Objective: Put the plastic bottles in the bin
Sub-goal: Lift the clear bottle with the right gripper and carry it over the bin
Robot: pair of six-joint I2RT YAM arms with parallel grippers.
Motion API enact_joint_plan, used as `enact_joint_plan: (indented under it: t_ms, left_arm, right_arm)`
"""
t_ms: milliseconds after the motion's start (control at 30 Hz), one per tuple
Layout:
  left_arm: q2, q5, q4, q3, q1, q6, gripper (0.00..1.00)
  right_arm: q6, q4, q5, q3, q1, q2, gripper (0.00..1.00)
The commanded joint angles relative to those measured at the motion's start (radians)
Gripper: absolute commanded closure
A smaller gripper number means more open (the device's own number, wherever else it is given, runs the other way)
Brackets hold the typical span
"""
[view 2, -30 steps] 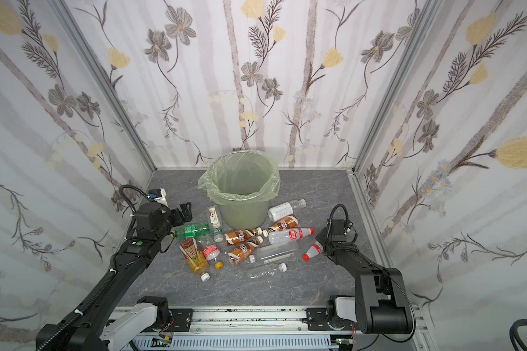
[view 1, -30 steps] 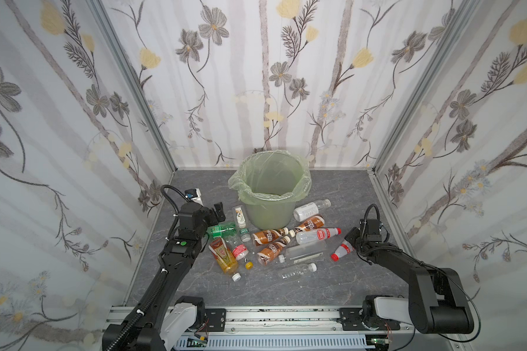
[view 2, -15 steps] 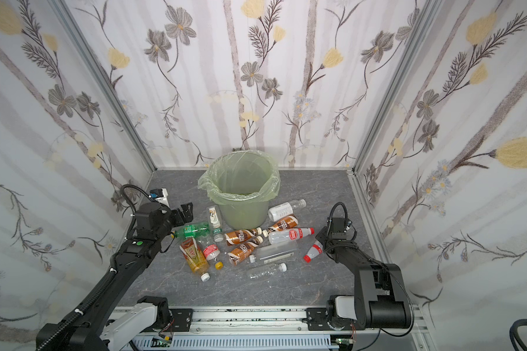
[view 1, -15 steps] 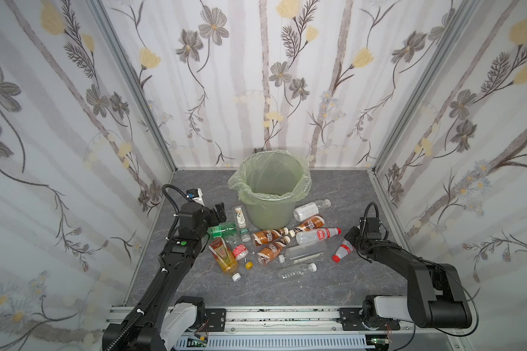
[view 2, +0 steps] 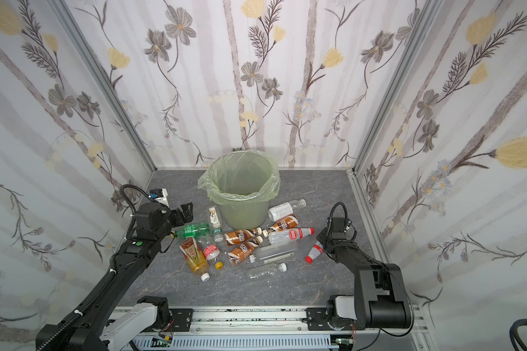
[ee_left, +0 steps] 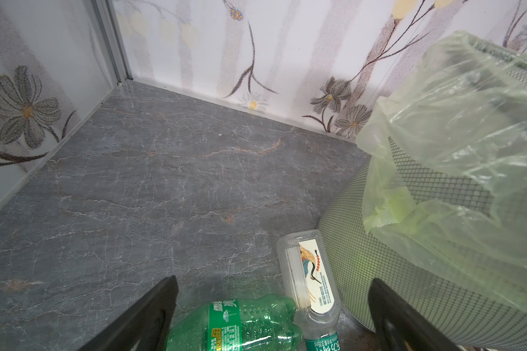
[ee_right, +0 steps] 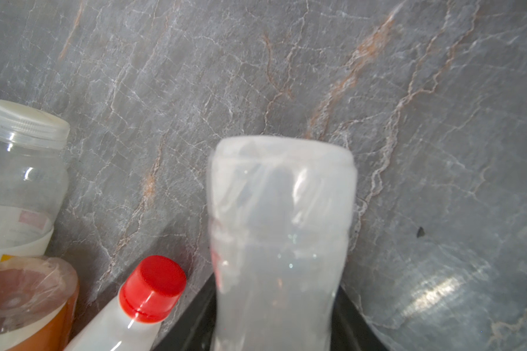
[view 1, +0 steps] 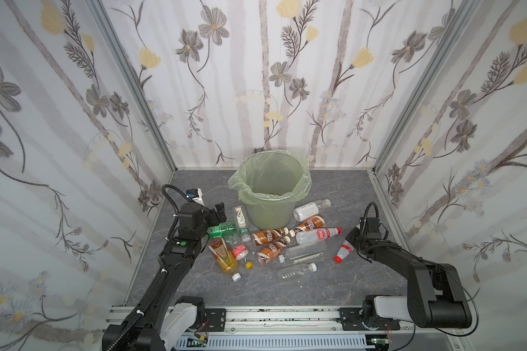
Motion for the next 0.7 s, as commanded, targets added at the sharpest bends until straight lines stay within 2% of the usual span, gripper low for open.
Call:
enact_joint_plan:
  t_ms: [0,167,533,600,667]
  left_arm:
    - [-0.012,-0.005,0.018,0.006,0.000,0.002,0.00]
    - [-0.047,-0.012,0.017,-0.005,0.000,0.007,0.00]
    - [-0.056,-0.008,0.017,-0.014,0.001,0.002,0.00]
    - [-0.056,-0.008,0.017,-0.013,0.001,0.003,0.00]
    - [-0.053,-0.010,0.017,-0.012,0.000,0.005,0.00]
  right_arm:
    - [-0.047,-0.011,0.048,0.020,0.000,-0.026,0.54]
    - [-0.117,-0.061,0.102,0.064,0.000,-0.111,0.61]
    - [-0.264,-0.183,0.087,0.231,0.000,-0.245,0.61]
    - [-0.273,-0.193,0.052,0.258,-0.002,-0.261,0.61]
    - [-0.282,-0.176,-0.043,0.312,-0.002,-0.281,0.60]
